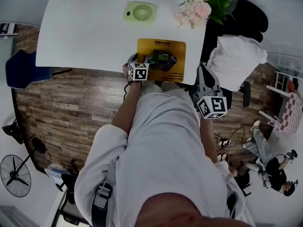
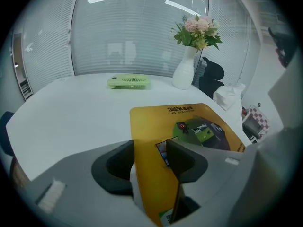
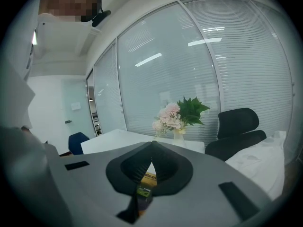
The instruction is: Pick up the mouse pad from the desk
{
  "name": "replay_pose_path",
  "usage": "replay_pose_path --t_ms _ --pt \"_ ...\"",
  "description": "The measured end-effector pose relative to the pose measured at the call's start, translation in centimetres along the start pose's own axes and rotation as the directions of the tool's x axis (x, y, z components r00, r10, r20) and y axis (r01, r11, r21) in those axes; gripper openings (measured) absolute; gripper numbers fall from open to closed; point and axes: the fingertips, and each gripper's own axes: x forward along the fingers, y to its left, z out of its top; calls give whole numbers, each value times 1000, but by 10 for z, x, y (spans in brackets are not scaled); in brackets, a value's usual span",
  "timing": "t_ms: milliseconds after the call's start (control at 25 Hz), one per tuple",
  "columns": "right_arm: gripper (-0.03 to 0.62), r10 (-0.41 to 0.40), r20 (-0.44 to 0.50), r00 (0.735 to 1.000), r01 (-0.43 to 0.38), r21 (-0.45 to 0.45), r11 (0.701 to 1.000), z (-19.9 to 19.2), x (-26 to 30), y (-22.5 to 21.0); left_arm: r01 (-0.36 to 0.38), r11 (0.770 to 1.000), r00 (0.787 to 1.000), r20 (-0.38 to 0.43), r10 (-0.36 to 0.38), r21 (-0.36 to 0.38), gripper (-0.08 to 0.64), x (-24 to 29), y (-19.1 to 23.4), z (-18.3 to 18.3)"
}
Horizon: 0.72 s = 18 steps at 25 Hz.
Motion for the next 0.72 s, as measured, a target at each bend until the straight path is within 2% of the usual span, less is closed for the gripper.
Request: replay_pose_path --t_ms 200,320,520,720 --pt "-2 23 0 1000 -23 -13 1000 3 2 3 11 999 1000 21 -10 -40 128 -1 2 -2" --pt "-2 30 4 1000 -30 -21 999 8 2 4 42 998 999 12 -41 -47 47 -3 -5 -3" --pt "-2 24 7 1000 -24 -21 999 10 0 -1 84 996 996 17 -83 -44 37 -7 -7 0" --pt "-2 15 -1 1000 -15 -14 1000 4 -5 -6 104 994 992 72 -106 40 34 -19 -15 10"
